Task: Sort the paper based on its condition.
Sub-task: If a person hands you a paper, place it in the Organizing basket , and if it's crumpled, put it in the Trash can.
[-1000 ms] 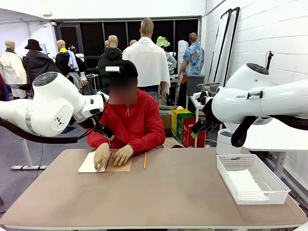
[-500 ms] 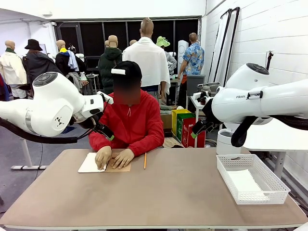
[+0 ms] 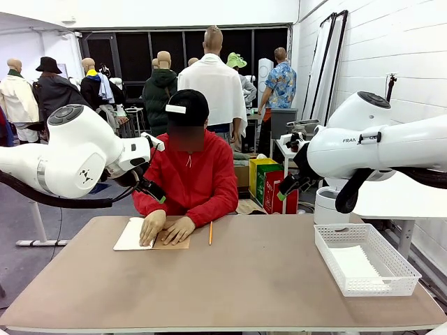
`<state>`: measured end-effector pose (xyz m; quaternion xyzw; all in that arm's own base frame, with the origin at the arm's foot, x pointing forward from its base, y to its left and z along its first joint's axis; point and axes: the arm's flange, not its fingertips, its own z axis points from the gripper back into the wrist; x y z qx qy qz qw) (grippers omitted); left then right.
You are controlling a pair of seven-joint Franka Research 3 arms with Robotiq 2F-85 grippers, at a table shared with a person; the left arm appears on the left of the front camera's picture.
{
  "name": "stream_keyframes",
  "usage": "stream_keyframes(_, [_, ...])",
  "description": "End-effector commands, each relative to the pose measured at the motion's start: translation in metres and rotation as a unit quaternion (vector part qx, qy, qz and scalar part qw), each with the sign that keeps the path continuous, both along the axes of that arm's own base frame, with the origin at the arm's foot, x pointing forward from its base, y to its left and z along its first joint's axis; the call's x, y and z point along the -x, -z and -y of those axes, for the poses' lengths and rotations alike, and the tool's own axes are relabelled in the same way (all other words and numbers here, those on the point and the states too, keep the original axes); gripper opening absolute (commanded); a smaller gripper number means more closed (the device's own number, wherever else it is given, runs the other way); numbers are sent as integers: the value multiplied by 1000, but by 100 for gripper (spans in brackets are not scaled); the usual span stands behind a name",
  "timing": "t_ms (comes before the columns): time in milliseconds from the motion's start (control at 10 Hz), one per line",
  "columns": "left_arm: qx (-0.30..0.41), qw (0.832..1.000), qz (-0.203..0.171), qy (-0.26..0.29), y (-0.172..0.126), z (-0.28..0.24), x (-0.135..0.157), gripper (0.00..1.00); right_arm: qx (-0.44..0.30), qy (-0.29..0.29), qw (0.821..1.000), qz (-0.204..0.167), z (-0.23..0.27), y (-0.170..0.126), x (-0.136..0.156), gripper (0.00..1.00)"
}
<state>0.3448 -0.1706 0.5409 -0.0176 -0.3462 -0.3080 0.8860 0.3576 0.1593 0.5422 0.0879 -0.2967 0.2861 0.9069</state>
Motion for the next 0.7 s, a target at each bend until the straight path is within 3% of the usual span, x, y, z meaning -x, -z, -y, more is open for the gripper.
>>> stream_keyframes(0, [2, 1000, -2, 0, 1, -1, 0, 100, 0, 1, 1000, -1, 0, 1, 0, 100])
stream_keyframes(600, [2, 1000, -2, 0, 1, -1, 0, 100, 0, 1, 1000, -1, 0, 1, 0, 100])
